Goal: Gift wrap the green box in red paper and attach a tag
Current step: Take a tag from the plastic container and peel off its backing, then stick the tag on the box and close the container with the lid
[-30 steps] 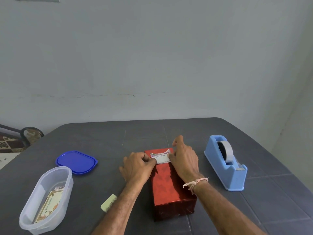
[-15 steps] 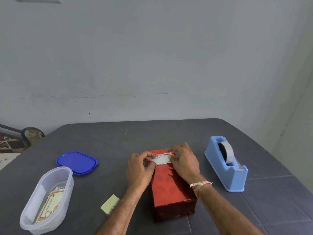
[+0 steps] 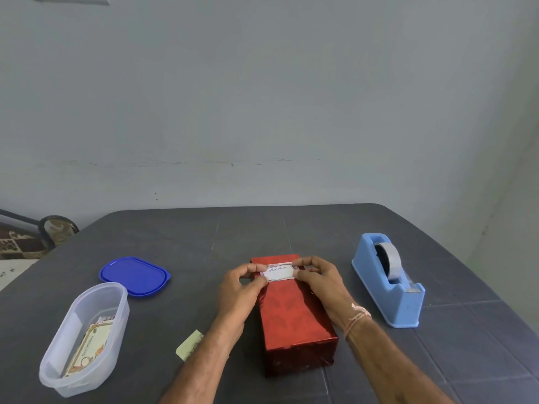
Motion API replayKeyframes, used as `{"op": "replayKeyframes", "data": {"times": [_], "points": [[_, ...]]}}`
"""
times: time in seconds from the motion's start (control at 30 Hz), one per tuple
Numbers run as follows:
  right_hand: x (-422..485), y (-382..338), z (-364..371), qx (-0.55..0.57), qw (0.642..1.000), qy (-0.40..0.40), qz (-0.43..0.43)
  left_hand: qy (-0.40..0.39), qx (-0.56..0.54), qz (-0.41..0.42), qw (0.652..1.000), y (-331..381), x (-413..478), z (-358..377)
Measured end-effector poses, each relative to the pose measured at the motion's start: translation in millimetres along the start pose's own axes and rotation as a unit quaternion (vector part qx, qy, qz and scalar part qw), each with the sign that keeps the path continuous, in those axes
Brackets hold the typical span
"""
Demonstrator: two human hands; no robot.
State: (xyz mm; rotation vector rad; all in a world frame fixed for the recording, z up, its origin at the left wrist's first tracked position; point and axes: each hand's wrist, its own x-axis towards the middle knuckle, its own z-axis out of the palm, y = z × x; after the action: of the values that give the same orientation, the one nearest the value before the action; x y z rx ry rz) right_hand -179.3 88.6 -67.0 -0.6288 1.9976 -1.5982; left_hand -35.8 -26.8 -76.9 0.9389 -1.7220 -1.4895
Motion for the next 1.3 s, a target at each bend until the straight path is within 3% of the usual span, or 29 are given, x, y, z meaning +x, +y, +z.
{"op": "replayKeyframes", "data": {"times": [0.33, 0.43, 0.5, 0.57, 0.67, 0.73, 0.8, 0.87, 1.0, 1.13, 1.3], "points": [[-7, -14, -1, -0.061, 0.998, 0.012, 0.014, -0.022, -0.057, -0.027, 0.998, 11, -5, -4], [-21, -37, 9, -0.294, 0.947, 0.094, -0.085, -0.037, -0.025, -0.023, 0.999, 25, -12, -24], [-32, -57, 36, -0.296, 0.930, 0.104, -0.194, -0.008, 0.014, 0.005, 1.000, 35, -14, -58], [-34, -73, 70, -0.249, 0.938, 0.041, -0.239, 0.035, 0.057, 0.063, 0.996, 46, -15, -99], [-26, -82, 141, -0.268, 0.940, -0.101, -0.188, 0.158, 0.145, 0.070, 0.974, 42, -16, -183], [-16, -80, 186, -0.303, 0.927, -0.159, -0.152, 0.209, 0.246, -0.014, 0.946, 26, -21, -235], [-3, -76, 225, -0.323, 0.922, -0.174, -0.126, 0.204, 0.288, -0.120, 0.928, 7, -28, -272], [12, -72, 258, -0.333, 0.921, -0.174, -0.101, 0.172, 0.231, -0.180, 0.940, -6, -38, -288], [31, -65, 308, -0.408, 0.896, -0.151, -0.091, 0.138, 0.130, -0.180, 0.965, -25, -45, -298], [39, -58, 338, -0.496, 0.854, -0.125, -0.098, 0.155, 0.155, -0.157, 0.963, -32, -43, -299], [55, -55, 332, -0.375, 0.906, -0.184, -0.071, 0.168, 0.079, -0.168, 0.968, -31, -40, -298]]}}
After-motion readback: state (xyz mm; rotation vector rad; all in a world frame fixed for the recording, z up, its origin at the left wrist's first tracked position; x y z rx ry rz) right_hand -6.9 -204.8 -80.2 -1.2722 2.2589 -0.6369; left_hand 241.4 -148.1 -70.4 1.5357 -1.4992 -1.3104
